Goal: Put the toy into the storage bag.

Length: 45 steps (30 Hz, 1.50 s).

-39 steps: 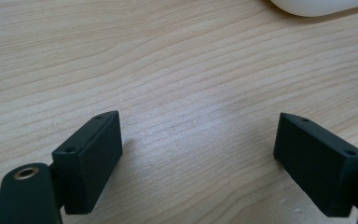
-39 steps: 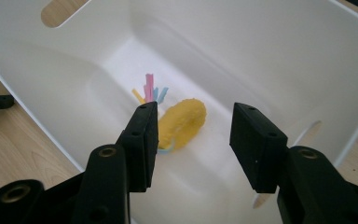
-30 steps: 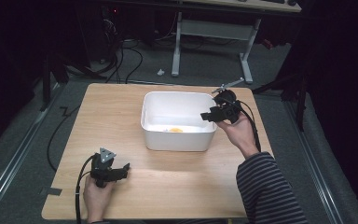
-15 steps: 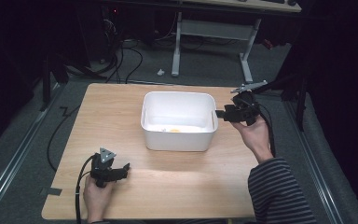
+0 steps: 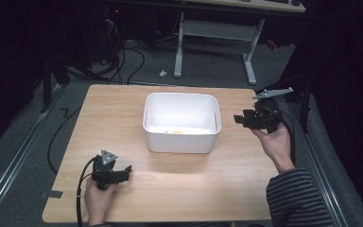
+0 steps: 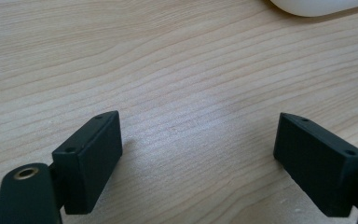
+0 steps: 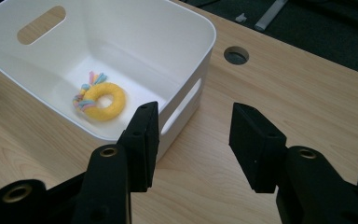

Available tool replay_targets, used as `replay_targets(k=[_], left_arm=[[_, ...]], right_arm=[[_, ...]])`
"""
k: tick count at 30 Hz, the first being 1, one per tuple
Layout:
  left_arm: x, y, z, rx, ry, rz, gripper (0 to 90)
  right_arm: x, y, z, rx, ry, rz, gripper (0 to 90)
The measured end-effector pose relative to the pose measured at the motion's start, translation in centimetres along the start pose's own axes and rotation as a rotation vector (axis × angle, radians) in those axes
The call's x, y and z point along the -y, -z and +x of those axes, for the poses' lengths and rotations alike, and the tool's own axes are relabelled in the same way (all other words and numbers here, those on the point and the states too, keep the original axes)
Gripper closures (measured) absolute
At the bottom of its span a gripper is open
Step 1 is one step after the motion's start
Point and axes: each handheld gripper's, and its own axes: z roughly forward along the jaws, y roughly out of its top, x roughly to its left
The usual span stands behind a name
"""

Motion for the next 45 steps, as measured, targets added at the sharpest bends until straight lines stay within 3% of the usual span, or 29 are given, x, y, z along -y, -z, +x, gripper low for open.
replay_targets(k=[18, 27, 30, 34, 37, 40, 42, 45], left_arm=[[0.0, 0.0, 0.0, 0.0, 0.0, 0.0, 15.6], [0.0, 0.0, 0.0, 0.0, 0.0, 0.0, 15.6], [0.0, 0.0, 0.0, -0.001, 0.001, 0.0, 15.6], [0.0, 0.0, 0.0, 0.0, 0.001, 0.0, 15.6], [0.0, 0.0, 0.0, 0.0, 0.0, 0.0, 15.6], [0.0, 0.0, 0.0, 0.0, 0.0, 0.0, 15.6], [0.0, 0.0, 0.0, 0.0, 0.001, 0.0, 15.6], [0.0, 0.0, 0.0, -0.001, 0.001, 0.0, 15.6]], right_arm=[[4.0, 2.9, -0.6, 0.001, -0.012, -0.045, 51.7], [6.5, 2.9, -0.1, 0.019, 0.008, -0.02, 51.1], [6.8, 2.9, 0.4, 0.037, 0.036, -0.015, 51.0], [7.0, 3.1, 1.4, 0.021, 0.054, -0.026, 51.2], [7.4, 2.8, 1.6, -0.017, 0.042, -0.032, 51.4], [8.0, 2.2, 1.9, 0.009, 0.053, -0.012, 51.0], [8.5, 2.0, 1.9, -0.02, 0.034, -0.024, 51.0], [9.2, 1.6, 2.2, -0.016, 0.034, -0.015, 51.2]])
